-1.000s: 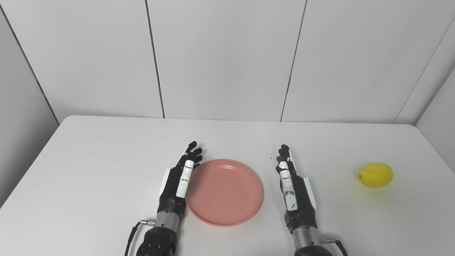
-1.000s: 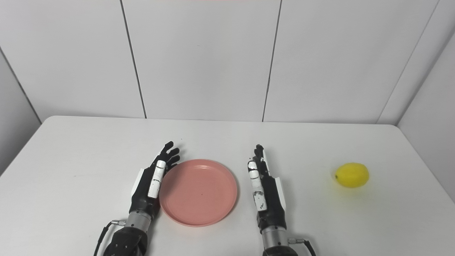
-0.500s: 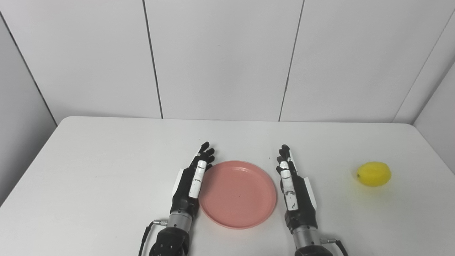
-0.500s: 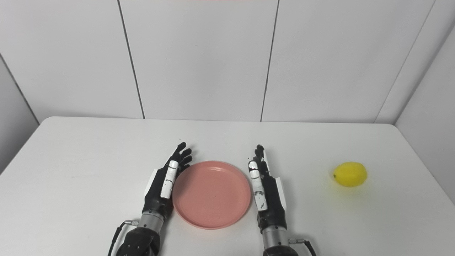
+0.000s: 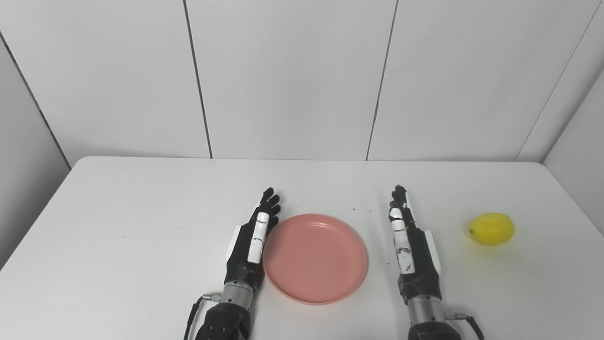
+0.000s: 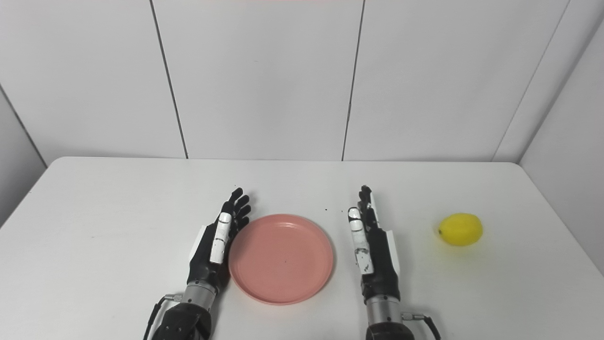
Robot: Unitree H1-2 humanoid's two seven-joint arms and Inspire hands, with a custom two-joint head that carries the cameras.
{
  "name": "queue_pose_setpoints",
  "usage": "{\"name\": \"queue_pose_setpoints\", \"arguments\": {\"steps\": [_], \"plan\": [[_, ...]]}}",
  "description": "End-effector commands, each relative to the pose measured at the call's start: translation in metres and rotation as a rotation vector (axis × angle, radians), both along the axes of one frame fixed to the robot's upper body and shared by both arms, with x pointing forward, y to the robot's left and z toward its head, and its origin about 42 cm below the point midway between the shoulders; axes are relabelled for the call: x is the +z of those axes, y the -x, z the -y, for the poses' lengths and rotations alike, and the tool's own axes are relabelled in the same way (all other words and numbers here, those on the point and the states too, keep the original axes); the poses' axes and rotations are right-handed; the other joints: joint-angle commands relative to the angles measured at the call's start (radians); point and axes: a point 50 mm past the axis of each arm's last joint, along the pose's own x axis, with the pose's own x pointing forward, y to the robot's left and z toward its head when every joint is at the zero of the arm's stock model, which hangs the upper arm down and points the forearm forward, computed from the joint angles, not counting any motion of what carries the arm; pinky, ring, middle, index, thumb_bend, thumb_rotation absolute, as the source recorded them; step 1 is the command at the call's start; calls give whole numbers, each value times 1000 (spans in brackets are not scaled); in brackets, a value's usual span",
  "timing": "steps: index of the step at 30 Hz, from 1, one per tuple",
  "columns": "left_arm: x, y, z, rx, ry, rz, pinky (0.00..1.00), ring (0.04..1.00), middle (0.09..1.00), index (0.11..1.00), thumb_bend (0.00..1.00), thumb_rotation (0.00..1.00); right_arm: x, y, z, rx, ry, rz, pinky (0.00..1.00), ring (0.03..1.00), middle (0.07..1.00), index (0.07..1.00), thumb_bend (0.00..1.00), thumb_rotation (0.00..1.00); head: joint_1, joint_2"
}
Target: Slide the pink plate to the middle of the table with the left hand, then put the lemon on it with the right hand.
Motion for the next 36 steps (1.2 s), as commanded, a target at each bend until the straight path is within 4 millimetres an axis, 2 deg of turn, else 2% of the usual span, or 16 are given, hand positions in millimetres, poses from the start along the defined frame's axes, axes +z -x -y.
{"name": "queue_pose_setpoints", "arguments": {"steps": [1,4,13,16,21,25,32,36], "plan": [[-11,5,-19,14,-21,-4,965,963,966,969,652,1000,29,-9,6,-42,24,102,1000,993,973,968,774,1000,-2,0],[-14,4,-27,12,-16,1,991,983,988,992,658,1000,36,-10,23,-103,79,137,1000,971,957,958,777,1000,-28,5],[-20,3,-34,19,-25,1,997,987,996,999,681,1000,44,-12,56,-265,305,120,964,939,920,929,765,983,-88,8],[-21,2,-37,20,-24,1,1000,993,999,1000,670,1000,47,-12,64,-299,361,103,939,942,927,925,760,926,-126,9],[-24,0,-43,20,-5,-10,1000,1000,1000,1000,678,1000,51,-9,78,-360,454,41,885,937,940,931,788,909,-158,13],[-24,-1,-46,14,-3,-7,999,993,1000,1000,668,1000,54,-9,90,-430,555,-1,851,920,938,928,787,849,-194,17],[-24,-1,-47,-20,12,-4,999,997,1000,1000,669,1000,62,-11,101,-573,696,-101,841,907,921,926,823,809,-274,15],[-26,0,-47,-41,25,-7,1000,997,1000,1000,662,1000,67,-17,109,-651,739,-139,852,907,921,932,830,677,-302,8]]}}
